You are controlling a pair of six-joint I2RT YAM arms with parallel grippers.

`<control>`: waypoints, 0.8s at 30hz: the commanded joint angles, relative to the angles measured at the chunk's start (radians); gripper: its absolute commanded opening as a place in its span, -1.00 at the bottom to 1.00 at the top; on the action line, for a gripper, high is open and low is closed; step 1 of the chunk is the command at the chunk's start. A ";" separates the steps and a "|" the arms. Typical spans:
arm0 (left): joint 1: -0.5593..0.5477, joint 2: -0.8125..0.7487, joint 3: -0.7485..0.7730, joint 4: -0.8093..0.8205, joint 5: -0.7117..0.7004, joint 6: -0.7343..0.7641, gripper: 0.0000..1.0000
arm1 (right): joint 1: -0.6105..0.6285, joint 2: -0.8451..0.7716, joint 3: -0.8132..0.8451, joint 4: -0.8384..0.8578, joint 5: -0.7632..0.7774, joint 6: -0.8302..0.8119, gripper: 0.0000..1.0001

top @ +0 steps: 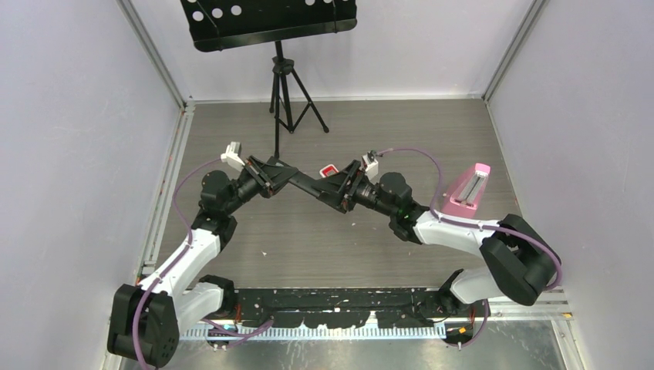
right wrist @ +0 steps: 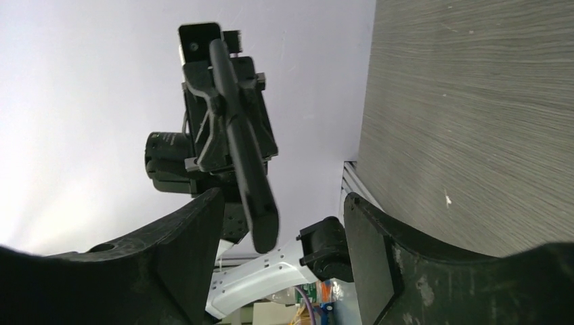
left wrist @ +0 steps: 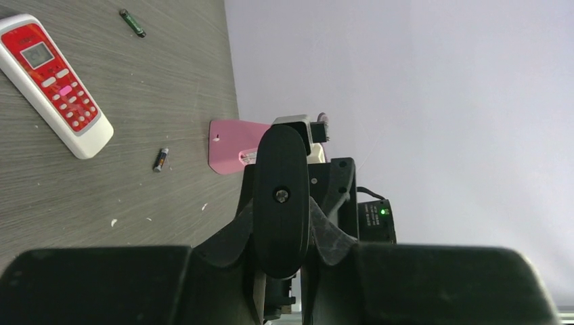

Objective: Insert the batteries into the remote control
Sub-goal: Remove the battery cover from the remote control.

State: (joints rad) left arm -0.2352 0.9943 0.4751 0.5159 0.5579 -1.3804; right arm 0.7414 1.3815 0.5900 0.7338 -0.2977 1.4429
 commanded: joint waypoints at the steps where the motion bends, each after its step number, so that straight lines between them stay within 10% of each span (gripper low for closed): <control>1: 0.005 -0.022 0.045 0.059 0.002 -0.020 -1.00 | 0.025 0.030 0.071 0.101 0.008 -0.051 0.40; 8: 0.005 -0.047 0.023 0.092 0.021 -0.129 -1.00 | 0.049 0.147 0.157 0.175 0.024 -0.049 0.24; 16: 0.005 -0.094 0.035 0.095 -0.013 -0.169 -1.00 | 0.050 0.179 0.056 0.285 0.006 -0.022 -0.52; 24: 0.086 -0.022 0.181 0.055 0.136 -0.074 -1.00 | 0.004 0.208 -0.111 0.529 -0.221 -0.061 -0.58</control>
State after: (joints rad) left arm -0.2379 0.9661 0.5018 0.4526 0.6651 -1.4509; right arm 0.7868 1.5452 0.5808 1.1625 -0.3424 1.4418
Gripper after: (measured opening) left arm 0.196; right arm 0.248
